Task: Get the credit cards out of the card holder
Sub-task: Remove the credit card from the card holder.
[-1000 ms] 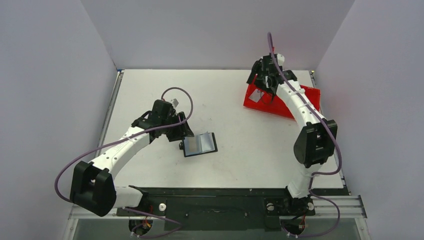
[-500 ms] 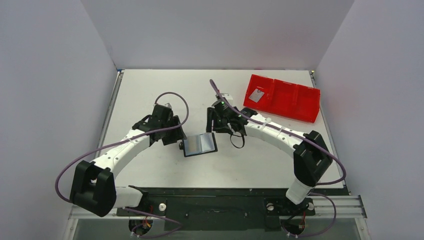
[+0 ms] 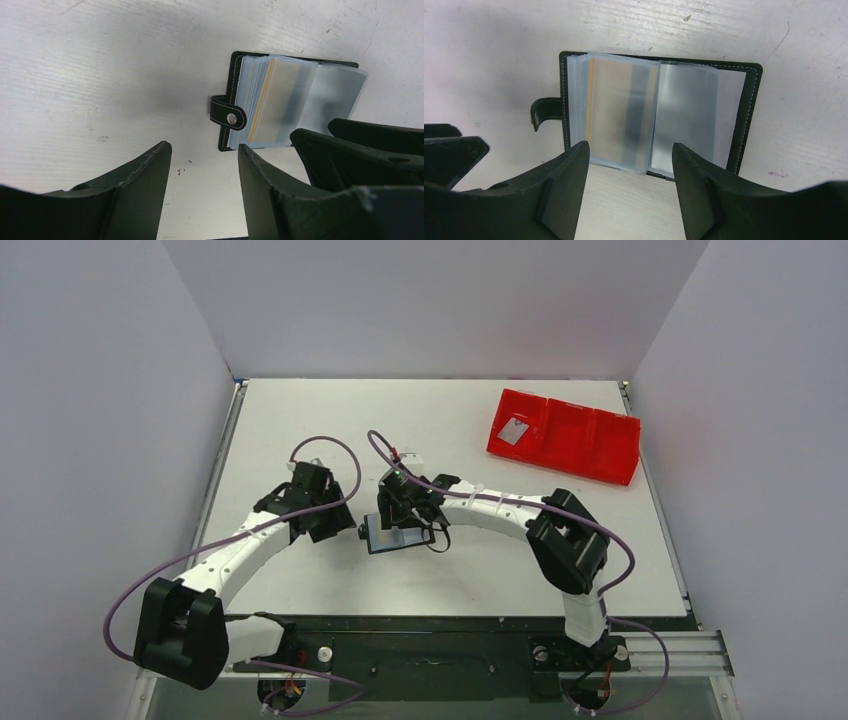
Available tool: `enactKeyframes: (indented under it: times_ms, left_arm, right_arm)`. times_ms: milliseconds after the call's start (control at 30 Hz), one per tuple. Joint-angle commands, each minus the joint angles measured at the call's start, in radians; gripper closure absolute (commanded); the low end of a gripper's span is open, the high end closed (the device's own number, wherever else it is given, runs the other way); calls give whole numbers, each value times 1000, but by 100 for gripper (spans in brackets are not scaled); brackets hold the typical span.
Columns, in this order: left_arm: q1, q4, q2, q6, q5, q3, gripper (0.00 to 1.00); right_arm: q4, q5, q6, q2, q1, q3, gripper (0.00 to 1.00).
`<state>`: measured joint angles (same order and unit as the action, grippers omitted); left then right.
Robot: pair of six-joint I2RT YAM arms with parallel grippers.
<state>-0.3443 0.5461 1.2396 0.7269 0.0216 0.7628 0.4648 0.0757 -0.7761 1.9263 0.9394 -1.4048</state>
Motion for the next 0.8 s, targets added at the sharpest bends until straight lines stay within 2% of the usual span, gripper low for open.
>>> enactKeyframes:
  times_ms: [0, 567, 633, 767]
  left_arm:
    - [21, -9, -40, 2, 13, -2, 51]
    - [28, -48, -3, -13, -22, -19, 51]
    - [28, -53, 1, -13, -22, -21, 51]
    - [28, -64, 11, -17, -48, -29, 51]
  right_arm:
    - [-16, 59, -8, 37, 12, -71, 42]
    - [14, 76, 14, 149, 39, -117, 43]
    - [14, 80, 9, 150, 39, -107, 46]
    - [6, 86, 1, 138, 38, -82, 67]
